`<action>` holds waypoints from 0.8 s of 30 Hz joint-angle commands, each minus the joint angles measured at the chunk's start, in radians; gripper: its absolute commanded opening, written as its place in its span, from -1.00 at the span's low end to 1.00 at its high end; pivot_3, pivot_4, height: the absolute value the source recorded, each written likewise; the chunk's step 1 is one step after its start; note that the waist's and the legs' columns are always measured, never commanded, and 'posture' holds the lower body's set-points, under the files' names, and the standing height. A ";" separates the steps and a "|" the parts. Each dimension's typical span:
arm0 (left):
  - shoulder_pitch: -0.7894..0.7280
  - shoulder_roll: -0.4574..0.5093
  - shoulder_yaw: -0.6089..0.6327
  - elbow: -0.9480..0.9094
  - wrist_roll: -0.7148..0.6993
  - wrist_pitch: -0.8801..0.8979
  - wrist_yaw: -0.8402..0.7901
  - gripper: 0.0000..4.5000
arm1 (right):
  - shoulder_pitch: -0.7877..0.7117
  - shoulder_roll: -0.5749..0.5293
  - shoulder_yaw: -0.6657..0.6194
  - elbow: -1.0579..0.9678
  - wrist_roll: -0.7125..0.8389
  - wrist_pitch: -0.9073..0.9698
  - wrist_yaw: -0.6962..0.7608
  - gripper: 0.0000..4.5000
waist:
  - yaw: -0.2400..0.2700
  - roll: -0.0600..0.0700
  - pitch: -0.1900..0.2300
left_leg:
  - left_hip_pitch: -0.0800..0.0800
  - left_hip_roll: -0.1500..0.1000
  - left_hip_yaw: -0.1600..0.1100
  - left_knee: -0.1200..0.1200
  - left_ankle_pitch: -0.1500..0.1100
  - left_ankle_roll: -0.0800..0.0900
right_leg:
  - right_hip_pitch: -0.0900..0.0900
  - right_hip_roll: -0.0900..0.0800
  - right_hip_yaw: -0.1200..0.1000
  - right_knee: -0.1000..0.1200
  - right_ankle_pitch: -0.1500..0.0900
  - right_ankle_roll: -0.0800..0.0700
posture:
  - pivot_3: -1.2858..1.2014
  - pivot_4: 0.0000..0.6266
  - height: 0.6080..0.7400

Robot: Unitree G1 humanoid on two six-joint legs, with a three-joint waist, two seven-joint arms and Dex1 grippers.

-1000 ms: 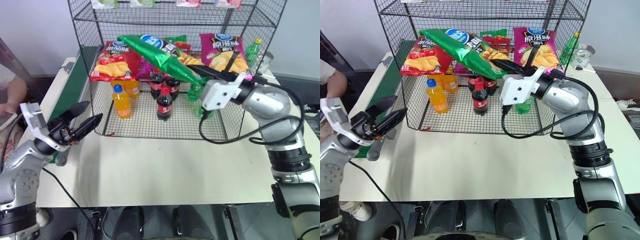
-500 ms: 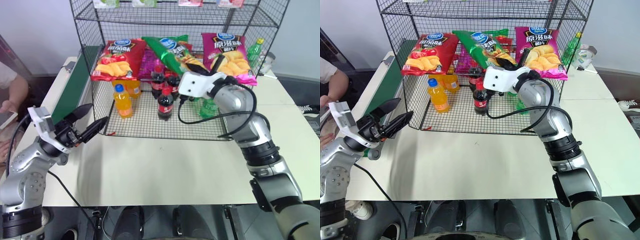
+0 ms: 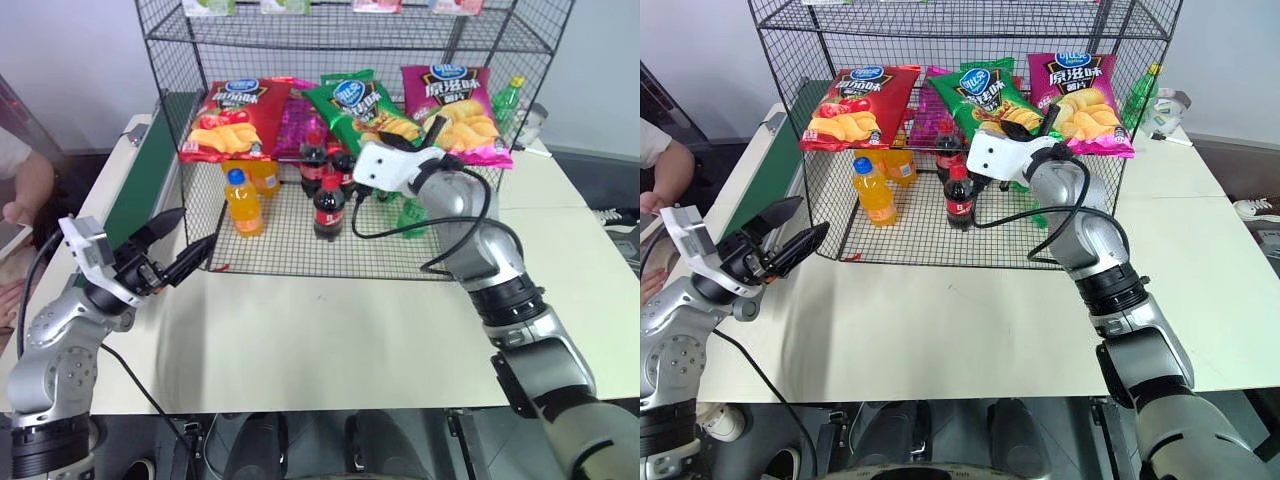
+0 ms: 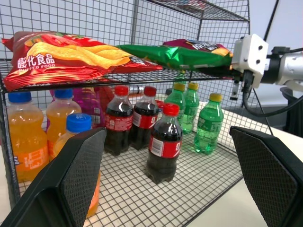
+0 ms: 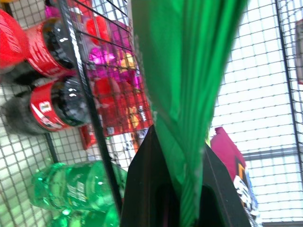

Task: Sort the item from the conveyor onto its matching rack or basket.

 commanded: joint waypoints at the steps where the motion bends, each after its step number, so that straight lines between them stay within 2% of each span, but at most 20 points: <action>1: -0.009 0.000 0.002 -0.033 0.002 -0.019 0.007 0.98 | -0.050 0.038 -0.031 0.003 0.057 0.015 -0.012 -1.00 | -0.001 0.000 0.000 | 0.000 0.000 0.000 0.000 0.000 0.000 | 0.000 0.000 0.000 0.000 0.000 0.000 | 0.03 -0.52 0.98; 2: -0.006 -0.002 0.000 -0.038 0.004 -0.020 0.009 1.00 | -0.055 0.042 -0.030 0.003 0.062 0.016 -0.012 -0.68 | -0.001 0.000 0.000 | 0.000 0.000 0.000 0.000 0.000 0.000 | 0.000 0.000 0.000 0.000 0.000 0.000 | 0.03 -0.52 0.98; 3: -0.004 -0.005 0.001 -0.042 0.000 -0.018 0.013 1.00 | -0.058 0.044 -0.029 0.004 0.064 0.016 -0.014 -0.55 | -0.001 0.000 0.000 | 0.000 0.000 0.000 0.000 0.000 0.000 | 0.000 0.000 0.000 0.000 0.000 0.000 | 0.03 -0.52 0.98; 9: 0.022 -0.012 -0.008 -0.063 0.003 -0.016 0.016 1.00 | -0.086 0.081 -0.037 0.009 0.114 0.021 -0.037 0.74 | -0.001 0.000 0.000 | 0.000 0.000 0.000 0.000 0.000 0.000 | 0.000 0.000 0.000 0.001 0.000 0.000 | 0.03 -0.52 0.98; 15: 0.038 -0.006 -0.017 -0.071 0.016 -0.025 0.011 1.00 | -0.099 0.087 -0.039 -0.012 0.149 -0.006 -0.040 0.74 | 0.000 0.000 0.000 | 0.000 0.000 0.000 0.000 0.000 0.000 | -0.001 0.000 0.000 0.001 0.000 0.000 | 0.03 -0.52 0.98; 20: 0.041 -0.008 -0.020 -0.072 0.020 -0.032 0.017 1.00 | -0.091 0.126 -0.074 -0.079 0.264 0.009 0.006 0.74 | 0.000 0.000 0.000 | 0.000 0.000 0.000 0.000 0.000 0.000 | -0.001 0.000 0.000 0.001 0.000 0.000 | 0.03 -0.52 0.98; 24: 0.043 -0.012 -0.040 -0.078 0.033 -0.039 0.016 1.00 | -0.077 0.114 -0.074 -0.118 0.315 0.009 0.045 0.74 | 0.000 0.000 0.000 | 0.000 0.000 0.000 0.000 0.000 0.000 | -0.001 0.000 0.000 0.001 0.000 0.000 | 0.03 -0.52 0.98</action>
